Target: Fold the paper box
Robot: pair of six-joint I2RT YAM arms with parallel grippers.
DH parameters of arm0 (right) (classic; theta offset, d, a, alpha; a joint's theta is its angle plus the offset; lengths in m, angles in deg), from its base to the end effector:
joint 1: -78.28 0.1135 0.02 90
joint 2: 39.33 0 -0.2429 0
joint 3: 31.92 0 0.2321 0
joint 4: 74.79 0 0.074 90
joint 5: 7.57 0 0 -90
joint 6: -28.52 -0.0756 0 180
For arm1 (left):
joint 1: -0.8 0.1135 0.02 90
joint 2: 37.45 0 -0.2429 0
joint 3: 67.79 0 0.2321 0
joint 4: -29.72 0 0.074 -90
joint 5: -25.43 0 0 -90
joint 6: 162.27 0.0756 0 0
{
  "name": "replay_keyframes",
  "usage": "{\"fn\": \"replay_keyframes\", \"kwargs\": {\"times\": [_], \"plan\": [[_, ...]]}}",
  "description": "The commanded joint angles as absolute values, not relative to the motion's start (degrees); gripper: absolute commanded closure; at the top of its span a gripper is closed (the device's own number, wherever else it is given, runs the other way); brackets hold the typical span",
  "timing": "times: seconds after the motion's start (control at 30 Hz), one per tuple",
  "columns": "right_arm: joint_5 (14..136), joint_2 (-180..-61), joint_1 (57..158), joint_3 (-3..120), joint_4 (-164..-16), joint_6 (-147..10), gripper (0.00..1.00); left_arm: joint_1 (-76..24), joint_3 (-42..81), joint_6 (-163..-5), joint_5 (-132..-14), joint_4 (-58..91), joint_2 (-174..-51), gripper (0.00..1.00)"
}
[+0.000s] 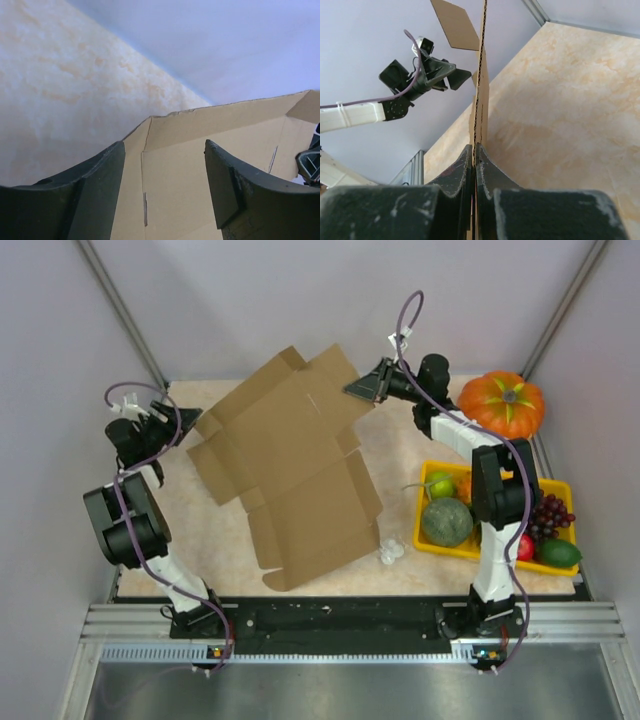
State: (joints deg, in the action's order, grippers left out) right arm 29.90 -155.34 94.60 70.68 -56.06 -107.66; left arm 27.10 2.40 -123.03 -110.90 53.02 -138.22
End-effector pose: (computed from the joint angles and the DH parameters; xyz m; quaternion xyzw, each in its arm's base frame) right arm 0.4359 0.1902 0.2891 -0.1604 0.6679 0.5987 0.4121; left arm 0.3742 0.1239 0.2181 -0.2265 0.7017 -0.4173 0.5312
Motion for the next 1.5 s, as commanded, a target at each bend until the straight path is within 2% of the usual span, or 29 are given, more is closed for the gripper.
{"fn": "replay_keyframes", "kwargs": {"times": [0.0, 0.2, 0.43, 0.6, 0.63, 0.67, 0.73, 0.87, 0.93, 0.97, 1.07, 1.1, 1.2, 1.33, 1.47], "plan": [[26.5, -153.4, 92.8, 70.3, -43.9, -113.2, 1.0, 27.3, 8.2, -116.5, -113.8, 51.8, -139.3, 0.29], [26.6, -154.0, 92.4, 69.9, -41.4, -114.8, 1.0, 27.3, 8.3, -108.3, -110.5, 43.9, -138.2, 0.25], [26.8, -154.2, 92.5, 69.5, -38.4, -117.6, 1.0, 24.4, 9.0, -115.1, -117.5, 53.9, -145.3, 0.24], [26.6, -153.4, 92.5, 69.4, -39.0, -117.5, 1.0, 23.2, 7.6, -121.3, -117.5, 64.2, -146.6, 0.39], [26.7, -153.2, 92.5, 69.3, -39.2, -117.3, 1.0, 23.0, 7.3, -122.2, -117.6, 65.4, -146.7, 0.5], [26.7, -153.1, 92.5, 69.1, -39.6, -117.0, 1.0, 22.9, 6.7, -123.1, -117.3, 66.7, -146.4, 0.56], [26.6, -152.2, 92.5, 68.8, -42.6, -115.0, 1.0, 23.0, 4.3, -124.4, -116.6, 71.1, -145.0, 0.64], [27.6, -148.3, 92.5, 67.0, -51.8, -109.0, 1.0, 22.8, 2.2, -121.5, -115.3, 68.5, -138.7, 0.86], [29.3, -145.8, 92.6, 66.7, -61.0, -100.4, 0.79, 22.0, 1.4, -117.3, -113.3, 62.4, -133.5, 0.9], [32.5, -142.7, 92.8, 67.1, -74.3, -96.3, 0.54, 21.5, 1.3, -115.2, -112.6, 59.8, -131.3, 0.91], [44.9, -137.8, 93.7, 72.0, -95.3, -78.9, 0.28, 18.4, 3.7, -103.8, -110.2, 44.2, -123.8, 0.93], [47.7, -136.6, 94.4, 74.4, -104.2, -75.5, 0.26, 16.5, 4.6, -98.6, -110.0, 41.0, -122.2, 0.94], [56.9, -131.1, 95.3, 75.2, -111.9, -66.1, 0.16, 13.7, 7.0, -90.8, -108.8, 31.9, -116.2, 0.95], [69.7, -125.6, 101.4, 76.8, -116.6, -50.0, 0.12, 12.5, 8.5, -86.2, -108.3, 26.4, -110.1, 0.95], [79.8, -123.7, 108.6, 81.7, -118.3, -40.9, 0.09, 11.0, 9.9, -81.3, -107.7, 20.6, -105.9, 0.96]]}}
